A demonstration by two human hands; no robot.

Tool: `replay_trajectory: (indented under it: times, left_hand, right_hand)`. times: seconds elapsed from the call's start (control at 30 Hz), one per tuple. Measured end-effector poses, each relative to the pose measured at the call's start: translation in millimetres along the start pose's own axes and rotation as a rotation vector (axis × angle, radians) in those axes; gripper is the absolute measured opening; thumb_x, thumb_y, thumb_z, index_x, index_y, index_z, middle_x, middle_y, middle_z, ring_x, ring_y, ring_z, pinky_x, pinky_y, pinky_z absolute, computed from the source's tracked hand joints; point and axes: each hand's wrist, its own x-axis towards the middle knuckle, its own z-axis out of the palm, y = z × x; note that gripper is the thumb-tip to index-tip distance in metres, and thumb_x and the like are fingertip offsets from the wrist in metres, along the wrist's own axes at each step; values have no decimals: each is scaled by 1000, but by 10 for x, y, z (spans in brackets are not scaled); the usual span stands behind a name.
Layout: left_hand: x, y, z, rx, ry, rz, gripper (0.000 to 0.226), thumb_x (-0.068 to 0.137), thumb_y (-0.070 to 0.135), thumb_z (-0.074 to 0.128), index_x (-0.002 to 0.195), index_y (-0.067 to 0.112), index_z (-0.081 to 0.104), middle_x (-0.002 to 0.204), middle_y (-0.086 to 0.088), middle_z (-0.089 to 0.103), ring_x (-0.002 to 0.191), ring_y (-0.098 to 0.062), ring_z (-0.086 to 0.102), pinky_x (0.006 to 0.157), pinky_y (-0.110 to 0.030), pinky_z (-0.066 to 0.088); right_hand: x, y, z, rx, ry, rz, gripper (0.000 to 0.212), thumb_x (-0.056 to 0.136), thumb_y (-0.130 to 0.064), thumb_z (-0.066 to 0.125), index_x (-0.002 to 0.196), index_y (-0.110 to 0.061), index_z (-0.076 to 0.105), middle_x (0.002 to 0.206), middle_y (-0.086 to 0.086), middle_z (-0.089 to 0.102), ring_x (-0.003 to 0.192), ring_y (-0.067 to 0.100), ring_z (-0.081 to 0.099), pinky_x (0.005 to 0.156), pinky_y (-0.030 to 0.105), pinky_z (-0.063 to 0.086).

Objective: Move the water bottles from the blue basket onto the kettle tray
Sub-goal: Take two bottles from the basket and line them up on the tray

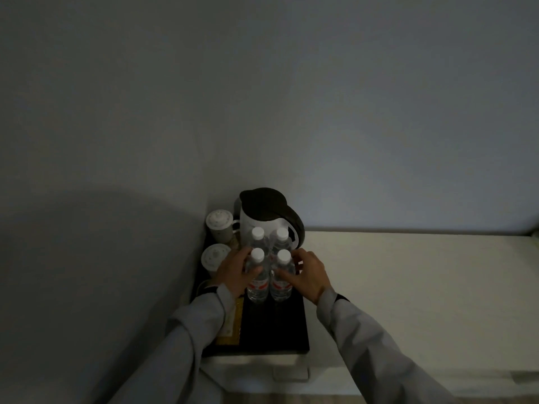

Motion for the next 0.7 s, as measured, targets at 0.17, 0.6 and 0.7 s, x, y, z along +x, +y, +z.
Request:
replay_trajectory:
  times: [0.17, 0.6, 0.7]
  left_hand:
    - [13, -26, 42, 11, 17, 2, 49, 85, 33, 71, 128, 17, 54, 119, -15, 59, 112, -32, 57, 94, -46, 49]
    - [-14, -54, 132, 0, 95, -2, 47, 84, 33, 72, 126, 21, 55, 114, -12, 57, 108, -31, 58, 89, -32, 44]
    - [-17, -66, 131, -12, 90, -2, 47, 85, 35, 72, 127, 25, 54, 109, -4, 53, 108, -29, 57, 88, -31, 43]
  right_hand:
    - [1, 52, -54, -25, -69, -57, 58, 76, -36, 82, 128, -24, 57, 107, 7, 55, 103, 27, 60, 90, 34, 54]
    - [-40, 14, 61, 50, -6, -3, 57, 77, -42, 81, 125, -23, 56, 117, 10, 66, 106, 30, 64, 88, 49, 54]
    - [-53, 6, 76, 37, -4, -9, 59, 79, -44, 79, 128, -23, 54, 116, 12, 64, 107, 34, 62, 88, 50, 53]
